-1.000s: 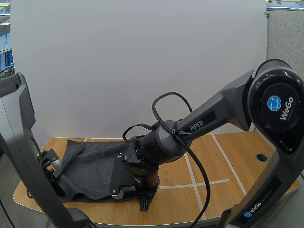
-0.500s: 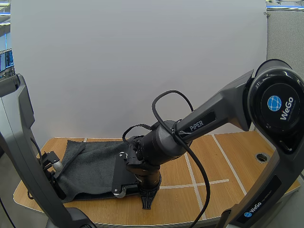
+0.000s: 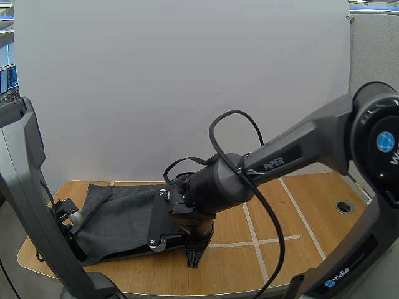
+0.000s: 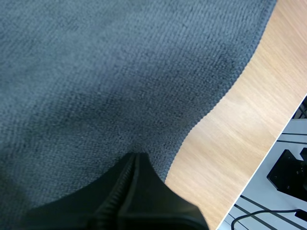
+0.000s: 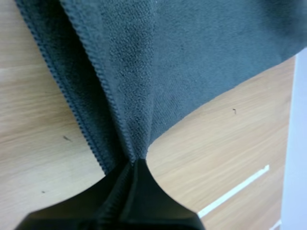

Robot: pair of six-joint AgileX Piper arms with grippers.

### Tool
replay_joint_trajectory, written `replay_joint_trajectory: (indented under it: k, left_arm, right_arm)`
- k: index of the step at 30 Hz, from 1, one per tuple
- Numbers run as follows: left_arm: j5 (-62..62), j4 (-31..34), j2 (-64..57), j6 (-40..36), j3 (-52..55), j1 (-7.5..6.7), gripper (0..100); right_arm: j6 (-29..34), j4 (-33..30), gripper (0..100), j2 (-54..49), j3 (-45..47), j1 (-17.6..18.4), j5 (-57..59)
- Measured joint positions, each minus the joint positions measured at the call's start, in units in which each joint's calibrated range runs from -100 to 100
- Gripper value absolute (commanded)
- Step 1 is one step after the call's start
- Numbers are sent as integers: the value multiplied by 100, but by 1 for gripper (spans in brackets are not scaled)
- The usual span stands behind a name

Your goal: Fold the towel

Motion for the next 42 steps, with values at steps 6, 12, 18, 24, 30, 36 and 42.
replay_joint_trajectory:
  k: [6, 12, 18, 24, 30, 36, 42]
  left_arm:
    - [0, 0, 0, 0, 0, 0, 0]
    - [0, 0, 0, 0, 0, 0, 0]
    - [0, 0, 0, 0, 0, 0, 0]
    - [0, 0, 0, 0, 0, 0, 0]
    - [16, 0, 0, 0, 0, 0, 0]
    - [16, 0, 0, 0, 0, 0, 0]
    - [16, 0, 0, 0, 0, 0, 0]
  right_arm:
    - [76, 0, 0, -129, 0, 9, 193]
    - [108, 10, 0, -129, 0, 9, 249]
    - [236, -31, 2, -129, 0, 12, 215]
    - [332, -125, 73, -129, 0, 12, 204]
    - [373, -182, 76, -129, 0, 12, 322]
    - [373, -194, 76, -129, -25, 12, 209]
    - [373, -79, 76, -303, -507, 12, 185]
